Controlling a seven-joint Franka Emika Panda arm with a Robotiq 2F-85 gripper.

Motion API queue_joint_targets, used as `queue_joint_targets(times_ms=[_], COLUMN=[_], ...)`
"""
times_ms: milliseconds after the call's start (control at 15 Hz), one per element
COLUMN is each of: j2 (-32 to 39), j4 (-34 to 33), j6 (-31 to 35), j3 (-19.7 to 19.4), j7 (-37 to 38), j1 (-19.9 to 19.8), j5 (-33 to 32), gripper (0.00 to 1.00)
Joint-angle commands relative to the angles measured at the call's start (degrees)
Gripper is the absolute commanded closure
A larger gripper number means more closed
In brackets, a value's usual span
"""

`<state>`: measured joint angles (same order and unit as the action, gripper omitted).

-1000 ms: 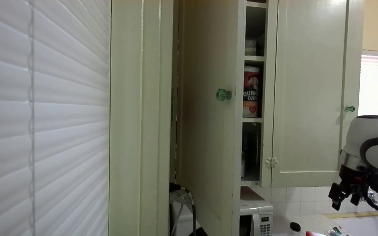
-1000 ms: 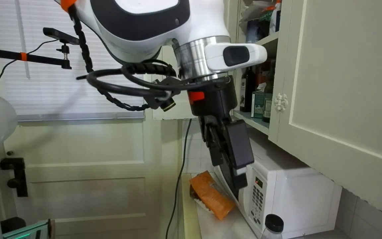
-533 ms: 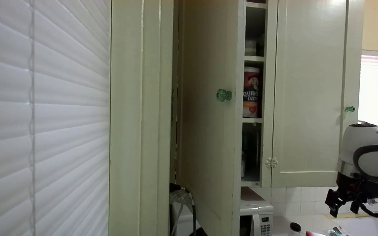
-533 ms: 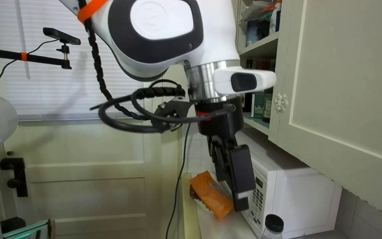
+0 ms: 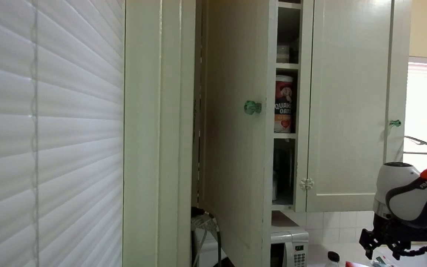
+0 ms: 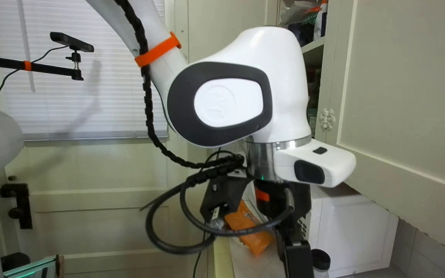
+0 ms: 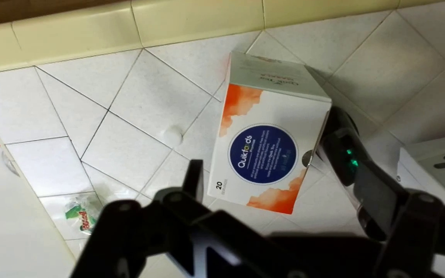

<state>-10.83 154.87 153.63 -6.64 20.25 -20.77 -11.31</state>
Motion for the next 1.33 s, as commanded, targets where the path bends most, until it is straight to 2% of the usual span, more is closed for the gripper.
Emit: queue_joint_targets(times_ms=[0,267,467,867,1267], j2=[7.58,13.58,17.41,23.75,28.37], j4=[-2.68,-5.67,-8.21,-12.92,-15.39], j6=[4.18,5.95,5.94,5.19,4.83], j3=[-1.73,-2.62,-4.09,-8.36,-12.15], j7=[0.82,5.25,7.23,10.25,10.71], j1=[1.15,2.13,4.6,10.86,15.52], j5=[1.94,-2.26,-3.14,-3.93,-2.56], gripper=[0.0,0.0,0.0,0.0,0.0])
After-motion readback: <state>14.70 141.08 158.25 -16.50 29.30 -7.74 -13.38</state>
